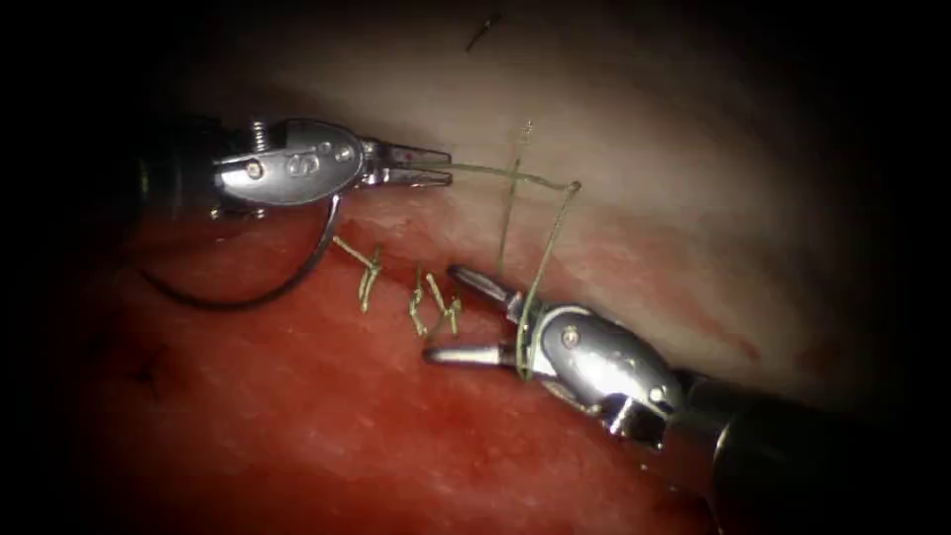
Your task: Wound Closure
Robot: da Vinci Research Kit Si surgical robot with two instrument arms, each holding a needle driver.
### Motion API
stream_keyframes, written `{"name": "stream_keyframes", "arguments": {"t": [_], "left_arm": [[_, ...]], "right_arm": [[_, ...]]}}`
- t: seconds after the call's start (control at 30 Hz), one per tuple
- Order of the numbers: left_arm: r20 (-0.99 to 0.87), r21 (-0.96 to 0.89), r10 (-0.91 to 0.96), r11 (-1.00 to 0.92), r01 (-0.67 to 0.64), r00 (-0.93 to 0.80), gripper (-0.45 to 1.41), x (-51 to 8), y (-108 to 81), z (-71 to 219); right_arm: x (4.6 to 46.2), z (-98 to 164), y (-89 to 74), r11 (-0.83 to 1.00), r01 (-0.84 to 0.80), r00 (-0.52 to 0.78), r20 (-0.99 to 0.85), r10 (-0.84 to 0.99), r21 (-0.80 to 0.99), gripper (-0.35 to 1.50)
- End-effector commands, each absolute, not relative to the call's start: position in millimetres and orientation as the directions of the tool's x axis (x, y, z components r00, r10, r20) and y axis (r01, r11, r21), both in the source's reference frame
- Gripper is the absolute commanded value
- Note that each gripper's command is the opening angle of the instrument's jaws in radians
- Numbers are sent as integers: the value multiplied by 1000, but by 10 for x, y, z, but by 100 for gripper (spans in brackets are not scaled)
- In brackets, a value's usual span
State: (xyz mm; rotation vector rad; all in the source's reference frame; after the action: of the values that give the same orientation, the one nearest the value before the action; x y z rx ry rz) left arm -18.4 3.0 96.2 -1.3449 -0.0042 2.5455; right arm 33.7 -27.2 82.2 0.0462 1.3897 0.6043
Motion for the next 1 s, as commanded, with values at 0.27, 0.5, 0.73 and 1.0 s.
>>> {"name": "stream_keyframes", "arguments": {"t": [0.27, 0.5, 0.73, 1.0], "left_arm": [[-777, -95, 214, -970, -225, -592, -45, -189, 19, 1014], [-761, -99, 213, -972, -215, -613, -45, -200, -8, 1028], [-741, -95, 196, -977, -189, -642, -45, -202, -36, 1034], [-709, -105, 177, -984, -146, -683, -45, -205, -75, 1030]], "right_arm": [[343, 817, -267, 844, -371, 15, -907, 422, 386, 135], [342, 804, -257, 828, -396, -50, -910, 412, 396, 133], [337, 802, -250, 813, -430, -80, -914, 399, 393, 133], [327, 802, -238, 757, -506, -120, -903, 412, 413, 133]]}}
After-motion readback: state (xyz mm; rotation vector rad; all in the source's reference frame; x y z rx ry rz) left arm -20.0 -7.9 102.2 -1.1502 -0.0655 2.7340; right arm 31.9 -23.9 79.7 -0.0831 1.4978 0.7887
